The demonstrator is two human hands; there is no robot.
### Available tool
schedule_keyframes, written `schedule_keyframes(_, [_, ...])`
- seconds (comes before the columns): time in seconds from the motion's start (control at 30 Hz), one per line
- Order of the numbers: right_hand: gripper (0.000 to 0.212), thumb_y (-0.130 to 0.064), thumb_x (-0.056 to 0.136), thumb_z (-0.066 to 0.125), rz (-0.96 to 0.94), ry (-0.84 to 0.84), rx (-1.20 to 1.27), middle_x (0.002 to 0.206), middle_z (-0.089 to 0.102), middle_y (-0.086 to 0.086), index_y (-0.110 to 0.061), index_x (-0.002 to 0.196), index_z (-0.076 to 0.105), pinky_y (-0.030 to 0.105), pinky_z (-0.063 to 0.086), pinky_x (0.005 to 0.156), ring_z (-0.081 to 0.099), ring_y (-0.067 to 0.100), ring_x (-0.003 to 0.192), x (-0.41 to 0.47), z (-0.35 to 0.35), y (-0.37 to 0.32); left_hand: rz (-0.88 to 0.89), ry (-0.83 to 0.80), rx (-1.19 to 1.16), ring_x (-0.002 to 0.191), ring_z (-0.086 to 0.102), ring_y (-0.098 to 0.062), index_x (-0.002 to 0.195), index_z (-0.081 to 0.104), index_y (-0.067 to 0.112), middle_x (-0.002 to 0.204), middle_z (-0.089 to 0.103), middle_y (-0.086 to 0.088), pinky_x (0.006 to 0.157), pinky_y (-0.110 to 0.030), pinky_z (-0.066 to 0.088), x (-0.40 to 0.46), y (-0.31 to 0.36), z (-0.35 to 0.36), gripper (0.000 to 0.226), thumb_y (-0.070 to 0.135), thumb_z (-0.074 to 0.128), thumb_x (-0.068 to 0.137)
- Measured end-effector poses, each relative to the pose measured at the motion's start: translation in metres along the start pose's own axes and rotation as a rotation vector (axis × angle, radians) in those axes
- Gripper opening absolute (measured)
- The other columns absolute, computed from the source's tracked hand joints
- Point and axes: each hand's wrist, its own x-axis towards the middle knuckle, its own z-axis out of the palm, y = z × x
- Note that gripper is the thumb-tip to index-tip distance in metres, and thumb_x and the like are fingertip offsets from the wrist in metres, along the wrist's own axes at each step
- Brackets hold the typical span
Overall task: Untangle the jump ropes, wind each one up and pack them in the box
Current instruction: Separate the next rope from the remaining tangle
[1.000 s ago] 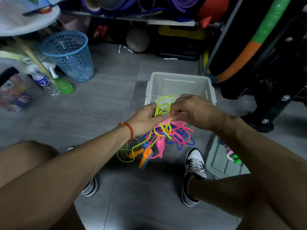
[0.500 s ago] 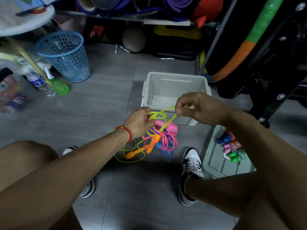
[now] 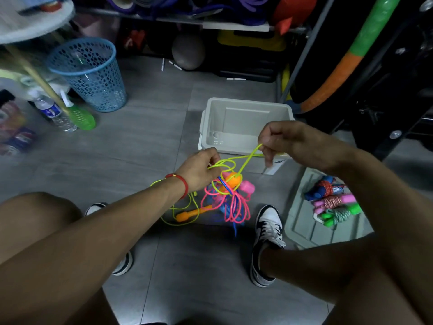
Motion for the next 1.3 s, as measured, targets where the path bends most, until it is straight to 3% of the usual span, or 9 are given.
schedule_keyframes(0.17, [0.026,-0.007,0.102,0.049,0.141,0.178,0.318,0.065,0.046,0.002,-0.01,0.079,0.06,0.035,0.047,0.06,0.046,0.018,0.058,0.005,0.009,-0.004,-0.059,-0.09,-0.238,0.073,0.056,-0.017,0.082,0.054,0.028,0.085,0.063,-0.002,0.071,-0.042,0.053,0.0,0.007,0.002,0.028,0.052,0.069,0.075])
schedule_keyframes(0.3, [0.026,-0.02,0.107,0.045,0.155,0.184,0.442,0.088,0.067,0.019,-0.01,0.085,0.056,0.044,0.059,0.069,0.068,0.026,0.081,0.01,0.018,-0.014,-0.029,-0.172,-0.289,0.076,0.055,-0.019,0.088,0.051,0.026,0.083,0.057,-0.005,0.077,-0.054,0.054,-0.005,0.011,0.008,0.043,0.062,0.069,0.073])
schedule_keyframes(0.43, [0.027,-0.021,0.108,0.04,0.152,0.261,0.529,0.092,0.069,0.035,-0.005,0.088,0.049,0.049,0.061,0.076,0.072,0.044,0.085,0.016,0.028,-0.02,0.044,-0.152,-0.237,0.072,0.051,-0.015,0.081,0.049,0.03,0.079,0.054,0.002,0.071,-0.041,0.051,-0.01,0.025,0.015,0.036,0.051,0.078,0.075])
schedule_keyframes(0.67, [0.029,-0.021,0.108,0.041,0.199,0.252,0.538,0.074,0.069,0.026,-0.002,0.089,0.05,0.05,0.061,0.071,0.07,0.044,0.076,0.018,0.032,-0.024,0.008,0.018,-0.187,0.06,0.058,-0.02,0.076,0.055,0.012,0.068,0.065,-0.006,0.062,-0.031,0.052,-0.012,0.029,0.015,0.028,0.03,0.076,0.074])
schedule_keyframes(0.73, [0.029,-0.02,0.108,0.041,0.185,0.254,0.47,0.061,0.064,0.014,-0.006,0.084,0.05,0.044,0.057,0.065,0.064,0.034,0.063,0.017,0.026,-0.021,-0.066,0.045,-0.217,0.058,0.056,-0.015,0.068,0.052,0.016,0.062,0.061,-0.004,0.06,-0.03,0.048,-0.01,0.028,0.014,0.02,0.02,0.071,0.073])
schedule_keyframes(0.83, [0.03,-0.02,0.107,0.043,0.154,0.231,0.314,0.051,0.046,0.0,-0.011,0.078,0.049,0.034,0.036,0.055,0.044,0.021,0.051,0.016,0.018,-0.016,-0.203,0.001,-0.345,0.066,0.069,-0.03,0.068,0.053,0.015,0.073,0.067,-0.024,0.066,-0.041,0.052,-0.007,0.022,0.016,0.026,0.0,0.071,0.078])
schedule_keyframes(0.93, [0.026,-0.013,0.102,0.048,0.149,0.243,0.218,0.052,0.041,-0.005,-0.009,0.078,0.055,0.028,0.034,0.051,0.036,0.016,0.051,0.015,0.01,-0.015,-0.198,-0.081,-0.261,0.066,0.065,-0.025,0.07,0.057,0.014,0.082,0.07,-0.024,0.069,-0.042,0.054,-0.007,0.012,0.019,0.022,0.017,0.077,0.078])
schedule_keyframes(1.07, [0.023,-0.034,0.087,0.051,0.06,0.311,-0.229,0.058,0.055,-0.009,-0.019,0.074,0.063,0.028,0.041,0.06,0.051,0.013,0.058,0.012,-0.006,-0.021,-0.193,-0.167,-0.208,0.06,0.066,-0.025,0.08,0.056,0.009,0.069,0.068,-0.006,0.07,-0.042,0.058,-0.009,0.012,0.013,0.03,0.028,0.08,0.081])
schedule_keyframes(1.3, [0.022,-0.042,0.091,0.065,-0.07,0.241,-0.775,0.07,0.054,-0.008,-0.027,0.076,0.059,0.03,0.038,0.076,0.055,0.021,0.074,0.022,-0.012,-0.003,-0.135,-0.141,-0.222,0.065,0.064,-0.025,0.071,0.05,0.023,0.082,0.056,-0.019,0.058,-0.036,0.06,-0.009,0.025,-0.008,0.03,0.02,0.073,0.09])
